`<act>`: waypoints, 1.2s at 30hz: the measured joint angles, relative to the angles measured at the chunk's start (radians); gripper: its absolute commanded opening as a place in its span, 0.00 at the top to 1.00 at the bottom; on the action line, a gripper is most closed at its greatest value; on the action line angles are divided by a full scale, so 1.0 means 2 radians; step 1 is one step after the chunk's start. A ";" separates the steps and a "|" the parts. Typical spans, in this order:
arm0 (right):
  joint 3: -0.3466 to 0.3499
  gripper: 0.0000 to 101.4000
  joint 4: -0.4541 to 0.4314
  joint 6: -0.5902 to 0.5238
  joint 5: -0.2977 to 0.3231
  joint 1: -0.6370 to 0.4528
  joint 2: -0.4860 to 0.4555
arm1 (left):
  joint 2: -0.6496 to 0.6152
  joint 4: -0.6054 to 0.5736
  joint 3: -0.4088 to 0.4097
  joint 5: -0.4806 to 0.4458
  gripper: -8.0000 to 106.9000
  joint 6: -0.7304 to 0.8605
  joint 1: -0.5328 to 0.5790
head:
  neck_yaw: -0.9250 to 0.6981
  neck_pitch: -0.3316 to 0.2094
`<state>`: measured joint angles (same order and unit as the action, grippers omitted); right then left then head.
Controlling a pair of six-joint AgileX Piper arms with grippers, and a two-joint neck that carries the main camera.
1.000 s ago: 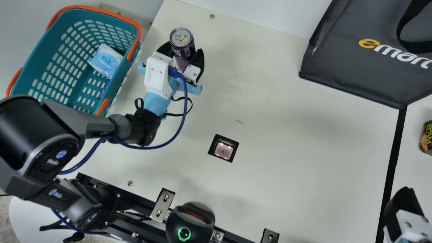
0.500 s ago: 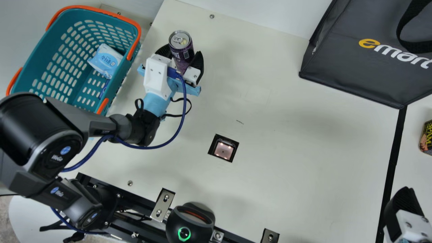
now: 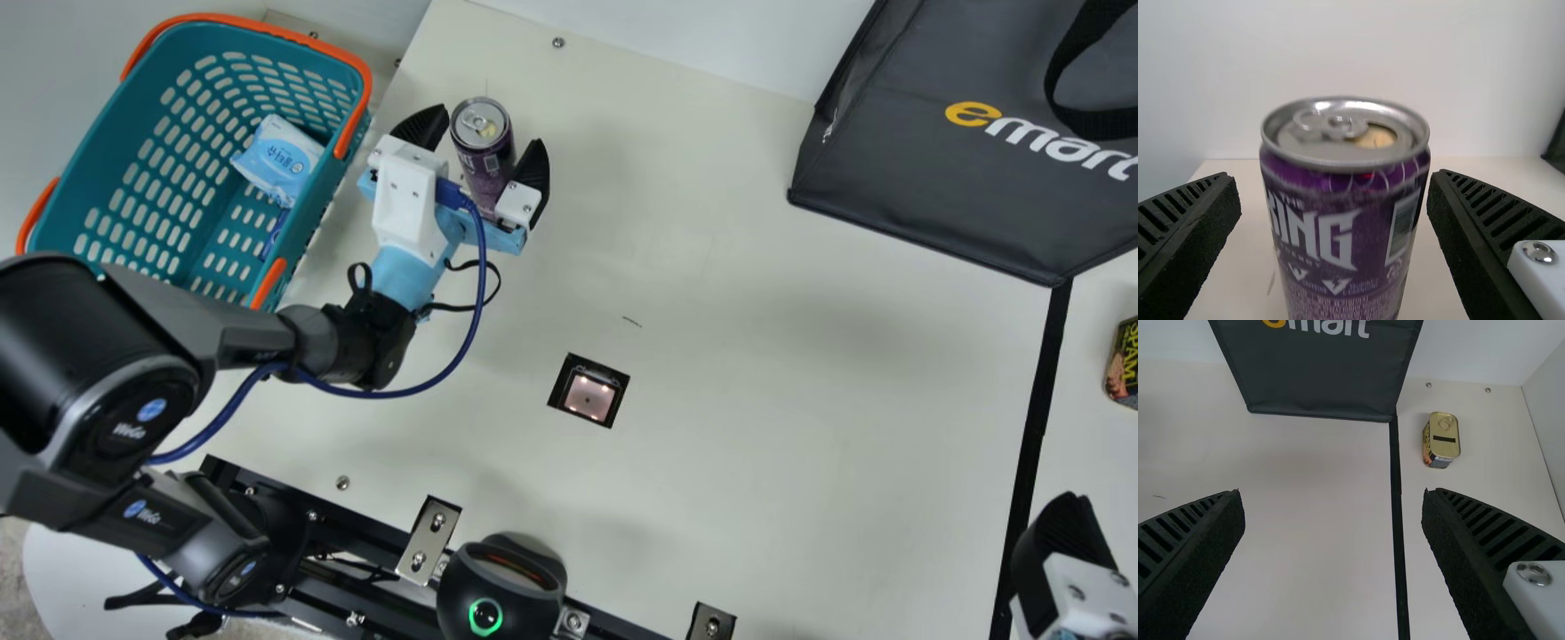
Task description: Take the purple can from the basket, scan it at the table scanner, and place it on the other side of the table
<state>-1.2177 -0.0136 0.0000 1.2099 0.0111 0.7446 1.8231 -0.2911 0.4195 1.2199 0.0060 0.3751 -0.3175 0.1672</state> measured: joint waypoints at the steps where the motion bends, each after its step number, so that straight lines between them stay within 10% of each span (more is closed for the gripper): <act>1: 0.000 0.06 0.000 0.000 0.000 0.000 0.000 | -0.006 0.001 -0.002 0.000 0.15 0.002 0.000 | -0.001 0.000; 18: 0.000 0.06 0.000 0.000 0.000 0.000 0.000 | -0.152 0.019 -0.025 -0.060 0.15 0.014 -0.009 | -0.001 0.001; 36: 0.000 0.06 0.000 0.000 0.000 0.000 0.000 | -0.346 -0.034 0.062 -0.345 0.15 0.107 -0.048 | -0.001 0.001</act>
<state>-1.2177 -0.0136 0.0000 1.2099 0.0111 0.7446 1.1319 -0.3594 0.5443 0.5296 0.2197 0.2799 -0.3191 0.1687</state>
